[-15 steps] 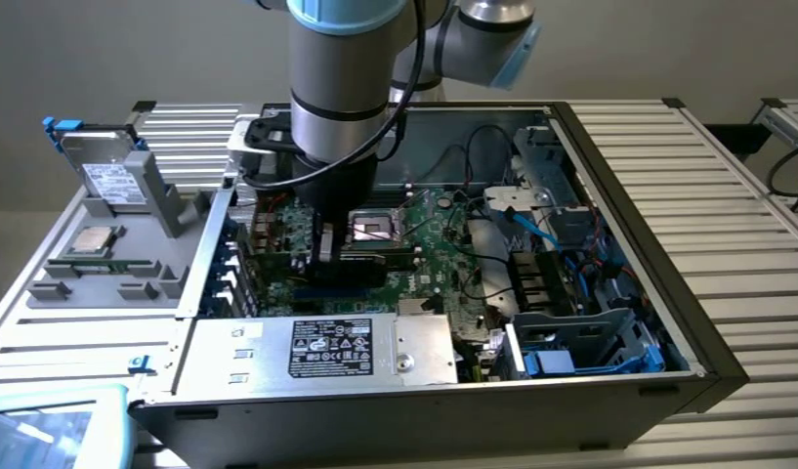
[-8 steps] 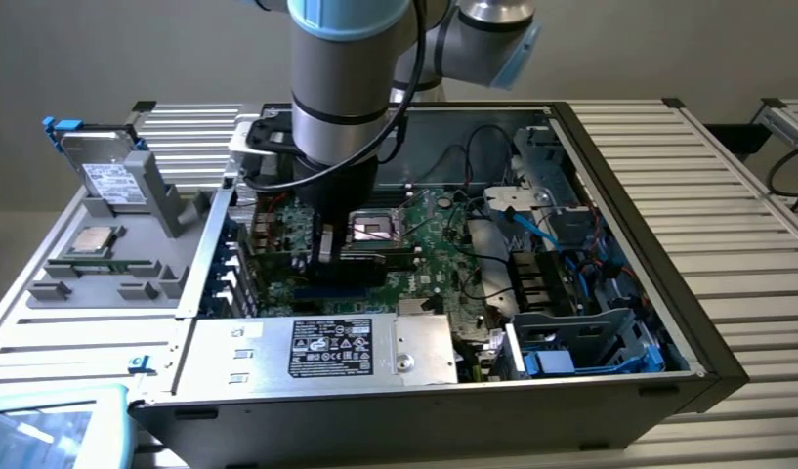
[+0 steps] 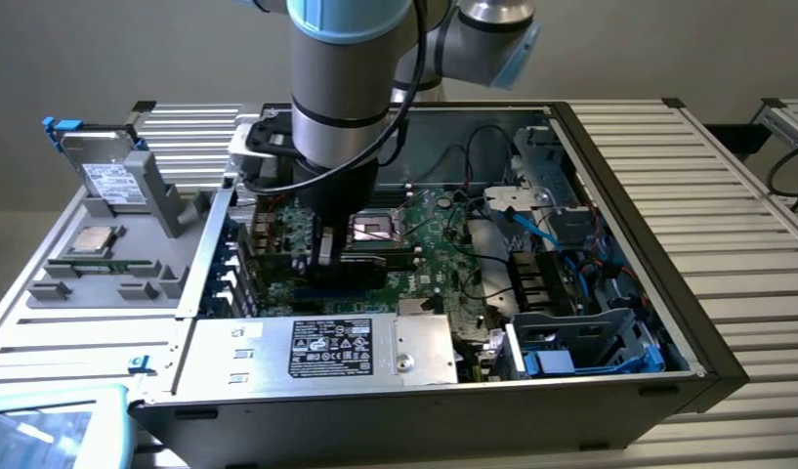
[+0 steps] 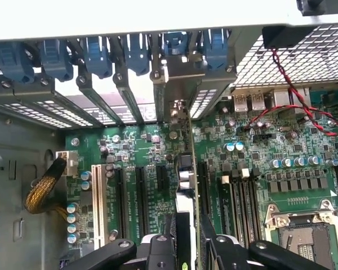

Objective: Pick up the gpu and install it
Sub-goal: 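Insert the gpu into the slot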

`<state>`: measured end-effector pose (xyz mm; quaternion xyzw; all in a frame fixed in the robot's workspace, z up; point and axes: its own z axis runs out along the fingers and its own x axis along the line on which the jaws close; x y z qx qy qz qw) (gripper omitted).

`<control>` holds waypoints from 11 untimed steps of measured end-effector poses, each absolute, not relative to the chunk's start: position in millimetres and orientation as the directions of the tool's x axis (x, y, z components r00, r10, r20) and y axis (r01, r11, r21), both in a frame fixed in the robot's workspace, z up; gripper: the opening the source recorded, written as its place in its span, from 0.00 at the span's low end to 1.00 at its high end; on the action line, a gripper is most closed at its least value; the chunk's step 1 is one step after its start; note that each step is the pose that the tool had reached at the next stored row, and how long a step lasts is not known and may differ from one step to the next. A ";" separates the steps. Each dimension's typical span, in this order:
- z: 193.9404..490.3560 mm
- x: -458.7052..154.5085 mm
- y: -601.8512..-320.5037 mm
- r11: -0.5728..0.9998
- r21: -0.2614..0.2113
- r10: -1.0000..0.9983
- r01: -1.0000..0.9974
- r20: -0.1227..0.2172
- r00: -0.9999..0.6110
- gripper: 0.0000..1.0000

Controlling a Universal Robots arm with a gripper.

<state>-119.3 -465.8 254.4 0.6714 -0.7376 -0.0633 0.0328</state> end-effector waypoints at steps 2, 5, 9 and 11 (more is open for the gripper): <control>254.3 -119.3 -467.1 0.080 0.137 -0.996 -0.987 -0.037 -0.085 0.27; 254.4 -118.6 -468.6 0.067 0.138 -0.997 -0.988 -0.037 -0.072 0.27; 254.4 -116.6 -468.7 0.065 0.139 -0.997 -0.988 -0.036 -0.070 0.27; 254.4 -116.6 -468.7 0.065 0.140 -0.997 -0.988 -0.036 -0.071 0.27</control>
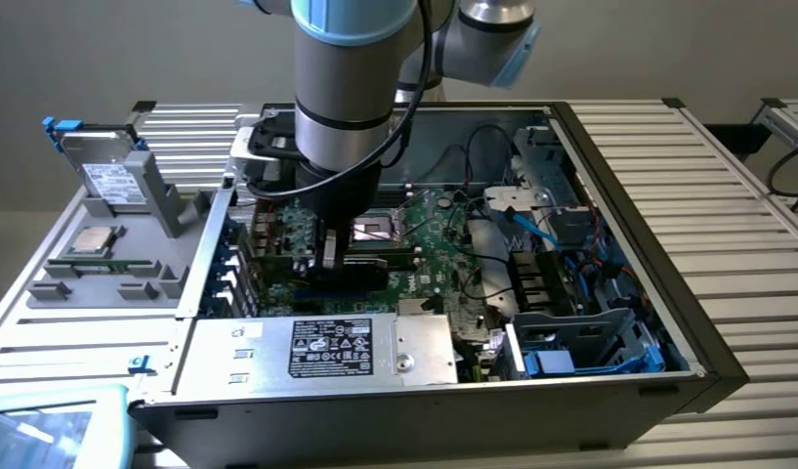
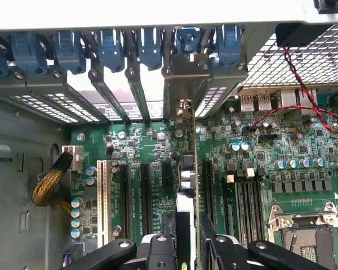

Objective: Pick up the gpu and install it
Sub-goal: 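Insert the gpu into the slot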

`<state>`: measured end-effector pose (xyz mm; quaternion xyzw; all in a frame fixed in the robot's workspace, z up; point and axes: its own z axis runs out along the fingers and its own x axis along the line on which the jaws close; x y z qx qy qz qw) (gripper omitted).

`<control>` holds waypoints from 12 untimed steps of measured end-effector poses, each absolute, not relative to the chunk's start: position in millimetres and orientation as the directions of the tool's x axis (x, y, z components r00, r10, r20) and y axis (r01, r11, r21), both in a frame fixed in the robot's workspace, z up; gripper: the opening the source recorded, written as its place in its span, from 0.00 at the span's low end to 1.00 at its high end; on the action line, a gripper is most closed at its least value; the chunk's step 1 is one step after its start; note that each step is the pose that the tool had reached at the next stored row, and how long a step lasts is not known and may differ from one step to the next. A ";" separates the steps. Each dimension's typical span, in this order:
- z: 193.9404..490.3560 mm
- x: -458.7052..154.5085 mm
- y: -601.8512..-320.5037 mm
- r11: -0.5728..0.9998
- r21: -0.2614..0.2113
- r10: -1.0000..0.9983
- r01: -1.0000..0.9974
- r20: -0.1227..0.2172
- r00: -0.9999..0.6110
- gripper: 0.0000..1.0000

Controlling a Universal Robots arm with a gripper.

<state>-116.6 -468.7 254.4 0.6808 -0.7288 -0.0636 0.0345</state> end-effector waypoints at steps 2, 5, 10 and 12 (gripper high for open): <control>254.4 -116.4 -468.7 0.065 0.143 -0.997 -0.988 -0.036 -0.070 0.27; 255.5 -116.5 -468.7 0.065 0.153 -0.997 -0.986 -0.036 -0.071 0.27; 258.4 -116.2 -468.7 0.064 0.157 -0.997 -0.985 -0.036 -0.071 0.27; 258.7 -114.7 -468.8 0.064 0.160 -0.997 -0.985 -0.035 -0.071 0.27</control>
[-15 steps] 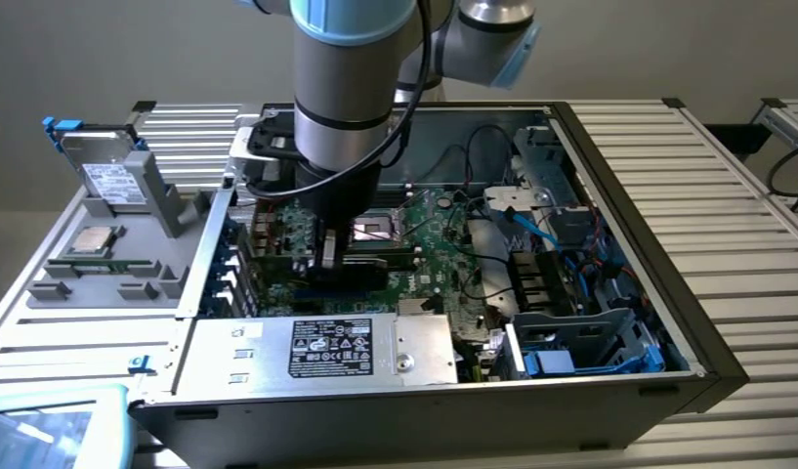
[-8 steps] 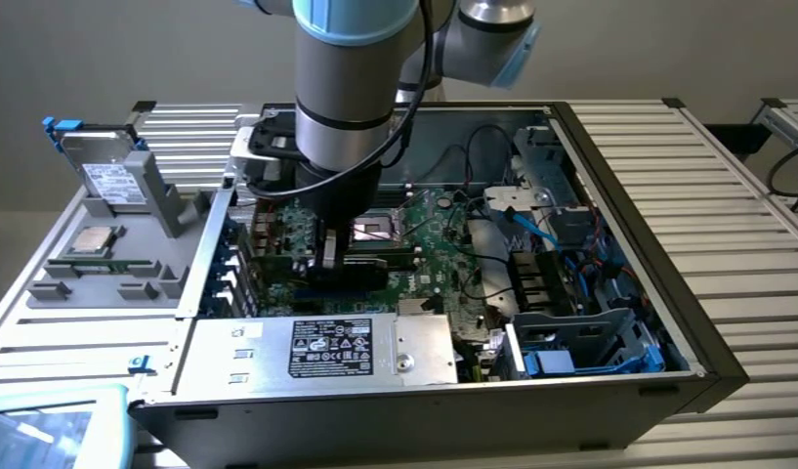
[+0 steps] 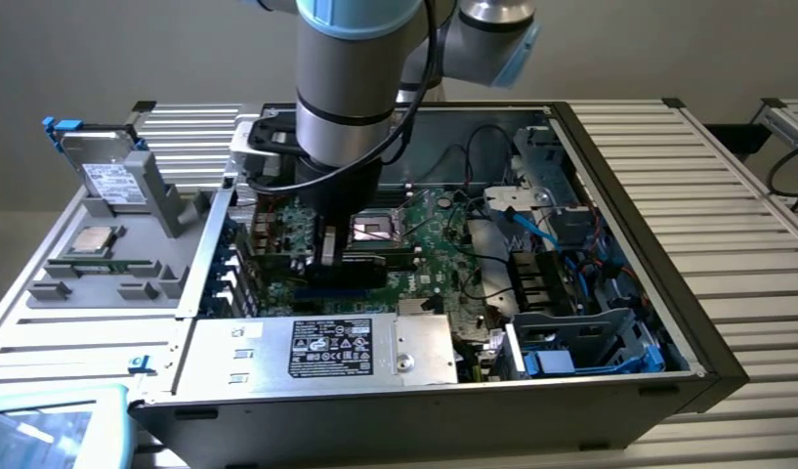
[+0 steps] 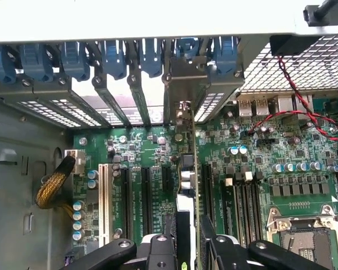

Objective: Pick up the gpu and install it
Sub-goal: 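Insert the gpu into the slot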

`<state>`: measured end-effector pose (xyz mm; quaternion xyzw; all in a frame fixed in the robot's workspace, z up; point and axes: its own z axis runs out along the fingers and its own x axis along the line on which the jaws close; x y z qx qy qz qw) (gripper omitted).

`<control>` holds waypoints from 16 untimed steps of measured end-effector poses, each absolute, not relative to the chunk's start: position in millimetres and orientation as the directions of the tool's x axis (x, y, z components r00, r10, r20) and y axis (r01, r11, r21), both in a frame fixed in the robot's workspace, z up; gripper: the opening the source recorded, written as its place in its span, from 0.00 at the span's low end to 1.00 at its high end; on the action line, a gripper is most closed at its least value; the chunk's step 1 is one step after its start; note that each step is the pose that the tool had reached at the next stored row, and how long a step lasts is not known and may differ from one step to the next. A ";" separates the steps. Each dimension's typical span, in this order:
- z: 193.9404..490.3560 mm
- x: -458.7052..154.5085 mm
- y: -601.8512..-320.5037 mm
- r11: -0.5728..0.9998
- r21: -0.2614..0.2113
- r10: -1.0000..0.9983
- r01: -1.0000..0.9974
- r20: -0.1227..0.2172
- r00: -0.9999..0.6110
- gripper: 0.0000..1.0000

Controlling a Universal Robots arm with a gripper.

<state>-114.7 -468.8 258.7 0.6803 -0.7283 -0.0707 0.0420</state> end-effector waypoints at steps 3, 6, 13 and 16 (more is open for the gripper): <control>258.6 -108.8 -469.8 0.063 0.161 -0.997 -0.985 -0.035 -0.069 0.27; 258.5 -107.9 -470.6 0.062 0.162 -0.997 -0.985 -0.035 -0.068 0.27; 258.5 -107.8 -470.7 0.063 0.187 -0.997 -0.980 -0.033 -0.070 0.27; 258.7 -107.9 -470.7 0.063 0.198 -0.997 -0.978 -0.032 -0.071 0.27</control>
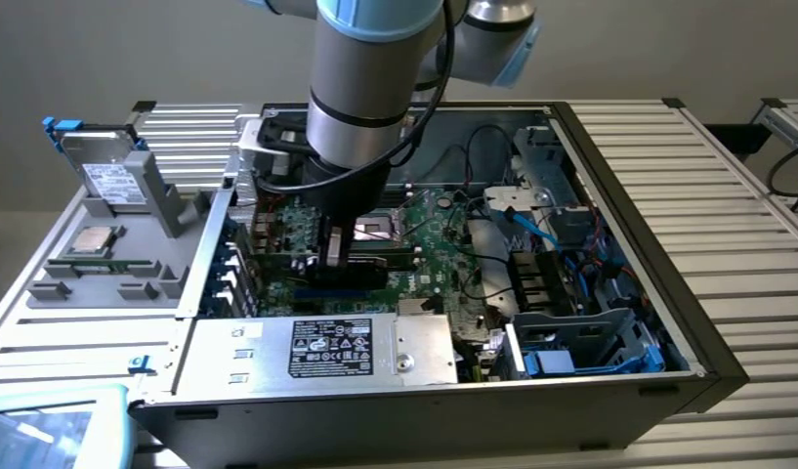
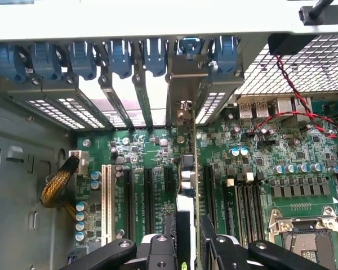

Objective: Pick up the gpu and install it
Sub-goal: 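Insert the gpu into the slot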

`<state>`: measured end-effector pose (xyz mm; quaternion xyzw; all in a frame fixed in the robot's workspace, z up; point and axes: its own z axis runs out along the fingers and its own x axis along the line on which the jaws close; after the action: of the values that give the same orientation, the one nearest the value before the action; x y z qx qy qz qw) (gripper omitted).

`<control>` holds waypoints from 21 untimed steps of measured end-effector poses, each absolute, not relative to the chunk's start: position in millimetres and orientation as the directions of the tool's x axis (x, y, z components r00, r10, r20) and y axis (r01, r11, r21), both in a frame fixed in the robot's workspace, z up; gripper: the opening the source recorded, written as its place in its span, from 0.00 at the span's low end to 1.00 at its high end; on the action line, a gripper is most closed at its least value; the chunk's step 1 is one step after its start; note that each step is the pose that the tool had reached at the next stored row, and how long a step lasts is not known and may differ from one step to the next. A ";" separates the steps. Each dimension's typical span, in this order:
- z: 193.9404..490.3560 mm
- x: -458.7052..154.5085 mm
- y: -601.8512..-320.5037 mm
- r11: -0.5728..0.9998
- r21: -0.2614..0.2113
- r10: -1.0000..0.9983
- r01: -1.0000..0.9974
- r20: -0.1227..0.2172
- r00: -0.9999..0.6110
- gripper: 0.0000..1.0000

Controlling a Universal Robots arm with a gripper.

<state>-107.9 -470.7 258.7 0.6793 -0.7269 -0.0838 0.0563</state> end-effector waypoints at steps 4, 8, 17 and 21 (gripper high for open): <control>258.5 -107.7 -470.7 0.063 0.198 -0.997 -0.978 -0.032 -0.071 0.27; 258.3 -106.5 -470.7 0.063 0.198 -0.997 -0.978 -0.033 -0.071 0.27; 258.4 -106.4 -470.7 0.067 0.204 -0.997 -0.977 -0.027 -0.074 0.27; 258.3 -106.0 -470.7 0.070 0.203 -0.997 -0.977 -0.012 -0.074 0.27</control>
<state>-106.0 -470.7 258.3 0.6772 -0.7287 -0.0788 0.0649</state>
